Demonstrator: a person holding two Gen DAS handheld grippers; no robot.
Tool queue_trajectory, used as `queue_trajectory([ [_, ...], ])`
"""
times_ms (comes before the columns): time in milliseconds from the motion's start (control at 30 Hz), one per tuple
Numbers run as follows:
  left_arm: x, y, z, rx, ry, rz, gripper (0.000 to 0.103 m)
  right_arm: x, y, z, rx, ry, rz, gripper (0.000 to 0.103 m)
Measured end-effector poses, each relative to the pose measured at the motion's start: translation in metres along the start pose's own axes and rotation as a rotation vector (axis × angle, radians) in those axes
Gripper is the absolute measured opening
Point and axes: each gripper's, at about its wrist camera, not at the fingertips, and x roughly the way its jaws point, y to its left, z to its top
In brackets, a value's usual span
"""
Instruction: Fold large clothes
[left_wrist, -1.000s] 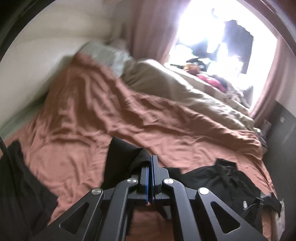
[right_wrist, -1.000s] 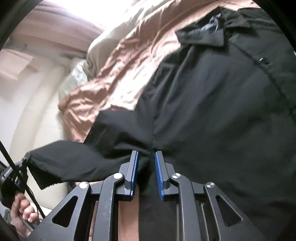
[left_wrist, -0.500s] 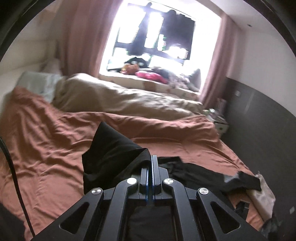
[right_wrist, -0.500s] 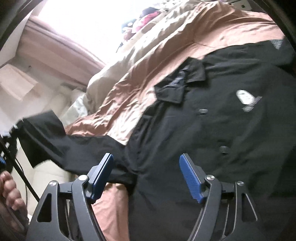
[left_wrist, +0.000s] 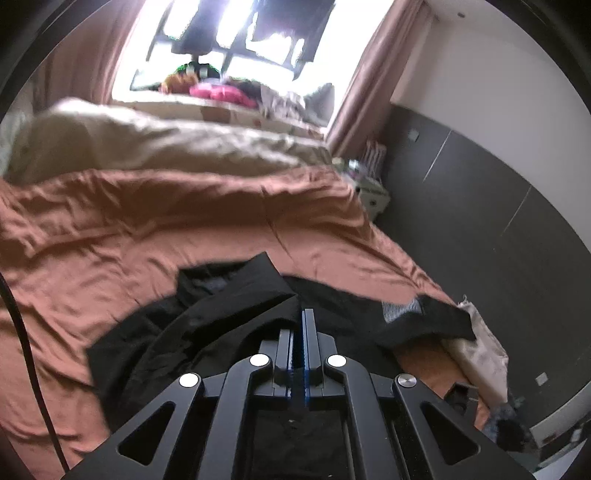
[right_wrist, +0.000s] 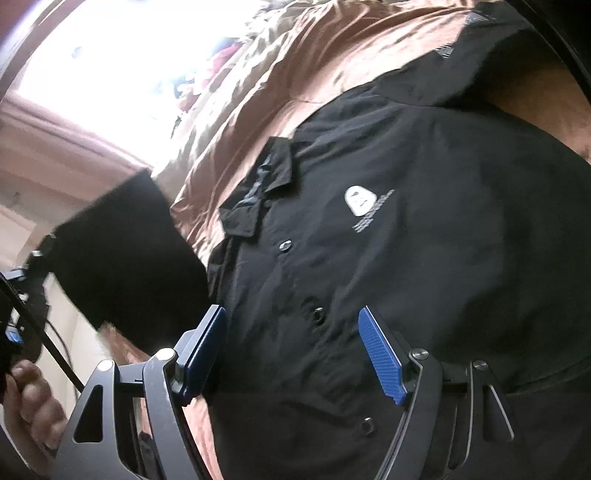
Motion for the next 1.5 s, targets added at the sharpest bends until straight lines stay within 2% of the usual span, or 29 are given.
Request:
queue_trajectory([
  [33,0.011,0.001,-0.003,-0.014,0.036,-0.002,0.008,0.0,-0.002,0.002,0.009,-0.003,0.001,0.073],
  [67,0.026,0.003,-0.007,-0.032,0.094,-0.008,0.023,-0.001,-0.004,0.004,0.017,-0.007,0.0,0.073],
  [100,0.037,0.005,-0.012,-0.047,0.139,-0.014,0.043,-0.004,-0.009,0.006,0.022,-0.014,-0.007,0.073],
  [167,0.052,0.008,-0.026,-0.057,0.193,-0.036,0.061,-0.008,-0.012,0.012,0.023,-0.034,-0.03,0.073],
  [267,0.048,0.017,-0.039,-0.051,0.201,-0.037,0.065,-0.009,-0.012,0.014,0.017,-0.047,-0.045,0.073],
  [467,0.013,0.033,-0.045,-0.107,0.162,-0.104,0.086,-0.009,0.005,0.005,-0.036,-0.027,-0.002,0.073],
  [600,-0.009,0.042,-0.041,-0.089,0.13,-0.045,0.087,-0.009,0.016,-0.001,-0.078,-0.028,0.022,0.073],
  [733,-0.028,0.067,-0.053,-0.095,0.111,0.085,0.087,0.009,0.012,-0.003,-0.053,0.04,0.096,0.073],
  [833,-0.036,0.089,-0.07,-0.101,0.123,0.18,0.087,0.029,0.003,-0.005,-0.021,0.085,0.091,0.073],
  [1000,-0.033,0.123,-0.102,-0.138,0.17,0.251,0.066,0.065,-0.016,0.002,0.068,0.157,0.097,0.073],
  [1133,-0.022,0.14,-0.128,-0.148,0.221,0.293,0.06,0.08,-0.022,0.01,0.098,0.175,0.101,0.073],
  [1267,-0.011,0.15,-0.148,-0.158,0.248,0.306,0.057,0.085,-0.026,0.015,0.115,0.172,0.11,0.062],
  [1333,-0.003,0.152,-0.154,-0.155,0.265,0.321,0.056,0.083,-0.03,0.015,0.121,0.165,0.099,0.05],
  [1400,0.004,0.153,-0.159,-0.146,0.281,0.342,0.048,0.083,-0.031,0.014,0.115,0.184,0.109,0.008],
  [1467,0.008,0.155,-0.163,-0.138,0.29,0.373,0.044,0.079,-0.032,0.013,0.135,0.191,0.166,0.007],
  [1500,0.009,0.156,-0.164,-0.135,0.29,0.386,0.039,0.07,-0.032,0.018,0.132,0.156,0.182,0.006],
])
